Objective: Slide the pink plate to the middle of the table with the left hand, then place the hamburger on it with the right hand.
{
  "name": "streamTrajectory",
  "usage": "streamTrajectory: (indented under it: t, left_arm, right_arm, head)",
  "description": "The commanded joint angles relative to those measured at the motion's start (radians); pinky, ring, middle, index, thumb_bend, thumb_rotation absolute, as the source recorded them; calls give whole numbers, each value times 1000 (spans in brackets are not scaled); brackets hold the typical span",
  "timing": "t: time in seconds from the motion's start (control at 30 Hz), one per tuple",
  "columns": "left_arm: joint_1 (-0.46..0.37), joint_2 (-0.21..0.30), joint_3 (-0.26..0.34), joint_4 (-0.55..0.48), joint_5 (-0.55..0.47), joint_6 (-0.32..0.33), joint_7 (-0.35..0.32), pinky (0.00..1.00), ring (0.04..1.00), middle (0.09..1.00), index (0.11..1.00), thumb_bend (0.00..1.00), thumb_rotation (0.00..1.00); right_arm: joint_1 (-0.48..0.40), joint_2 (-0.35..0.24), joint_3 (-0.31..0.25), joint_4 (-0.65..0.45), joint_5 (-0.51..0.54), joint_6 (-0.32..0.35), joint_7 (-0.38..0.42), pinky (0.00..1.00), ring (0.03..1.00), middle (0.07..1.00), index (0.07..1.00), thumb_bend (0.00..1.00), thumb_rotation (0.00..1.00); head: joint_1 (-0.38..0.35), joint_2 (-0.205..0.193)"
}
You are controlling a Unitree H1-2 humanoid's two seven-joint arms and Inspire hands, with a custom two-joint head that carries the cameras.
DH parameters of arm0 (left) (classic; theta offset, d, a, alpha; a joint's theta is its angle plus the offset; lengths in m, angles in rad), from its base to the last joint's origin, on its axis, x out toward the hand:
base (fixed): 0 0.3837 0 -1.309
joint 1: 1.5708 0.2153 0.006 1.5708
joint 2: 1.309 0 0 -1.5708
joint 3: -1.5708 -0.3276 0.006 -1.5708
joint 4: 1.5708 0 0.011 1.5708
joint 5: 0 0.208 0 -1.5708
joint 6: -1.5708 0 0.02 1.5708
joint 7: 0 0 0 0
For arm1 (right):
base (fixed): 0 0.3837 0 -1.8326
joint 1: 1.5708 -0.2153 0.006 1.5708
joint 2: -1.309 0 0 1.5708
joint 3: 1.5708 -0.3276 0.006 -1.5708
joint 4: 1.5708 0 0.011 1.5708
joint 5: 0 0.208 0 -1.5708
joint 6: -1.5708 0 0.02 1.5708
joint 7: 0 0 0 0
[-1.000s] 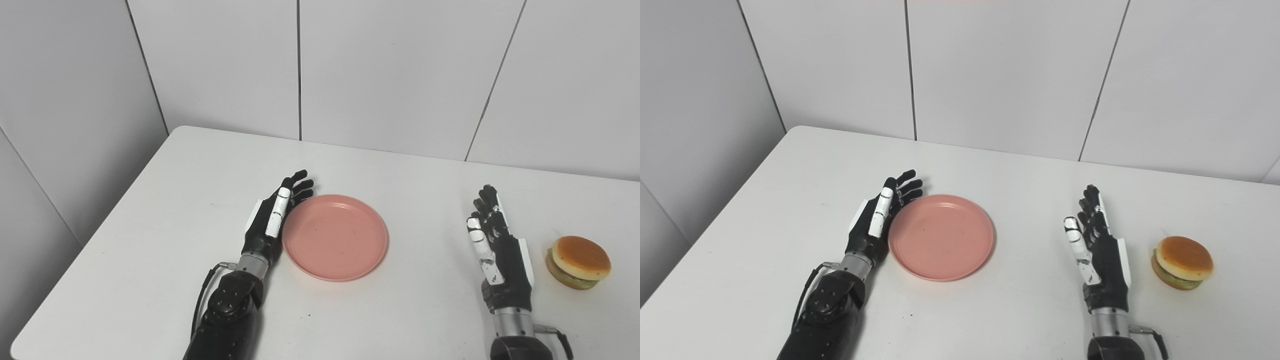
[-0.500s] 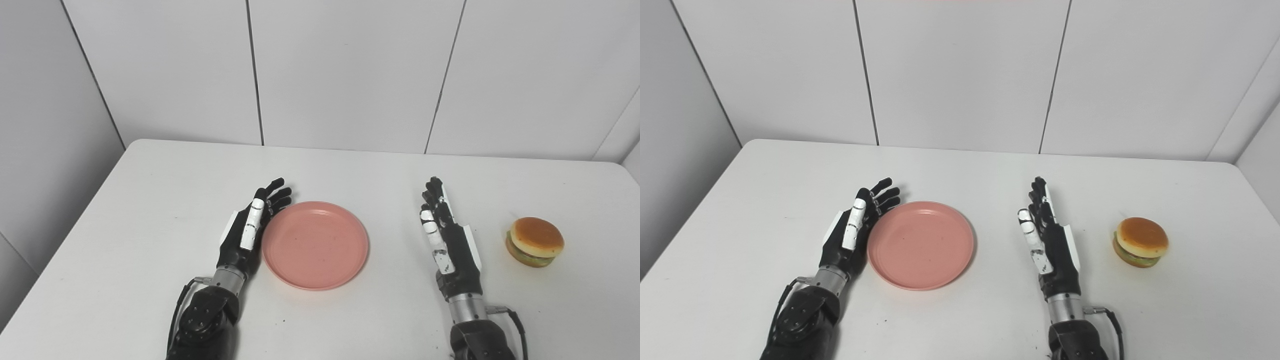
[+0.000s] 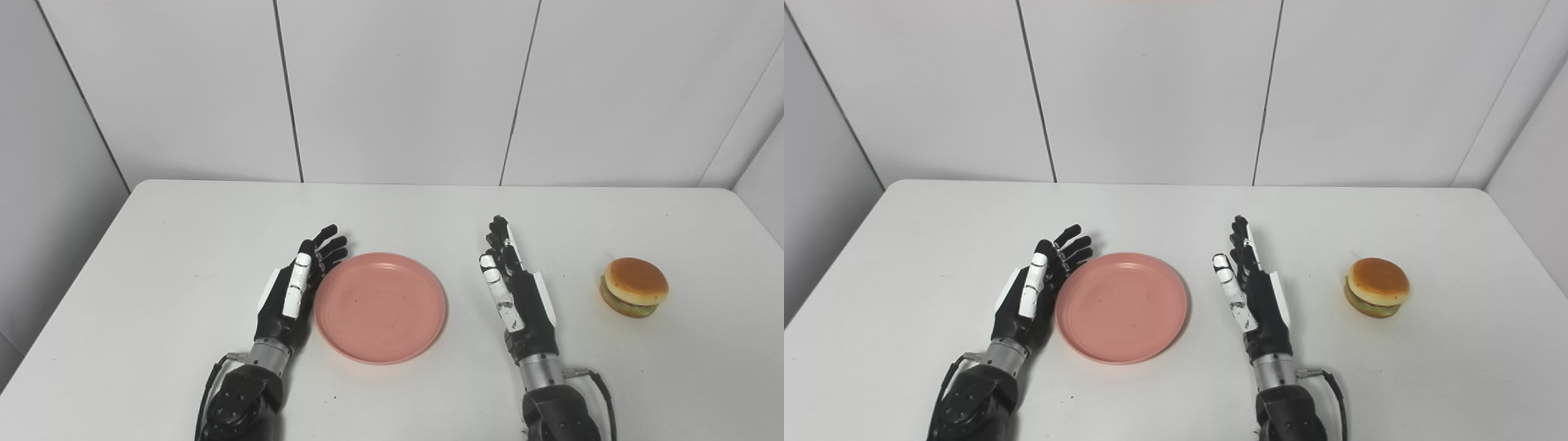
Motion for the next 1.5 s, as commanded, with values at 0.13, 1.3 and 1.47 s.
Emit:
streamTrajectory:
  t: [0.13, 1.3, 1.47]
  left_arm:
    - [84, -30, -17, 31, -9, 0, -11, 860, 857, 857, 841, 571, 1000]
    - [67, -33, -10, 123, 45, -107, 18, 923, 921, 919, 912, 578, 1000]
    - [67, -34, -11, 132, 59, -125, 25, 926, 921, 921, 914, 586, 1000]
  right_arm:
    - [76, 26, 11, 48, 23, 37, 7, 1000, 1000, 1000, 1000, 581, 841]
    - [-38, -73, -53, -27, -75, -80, -110, 970, 984, 988, 992, 627, 881]
    - [-56, -105, -76, -96, -184, -53, -180, 919, 950, 966, 974, 603, 808]
  head:
    - [-19, 3]
    - [-38, -5]
    - [-38, -5]
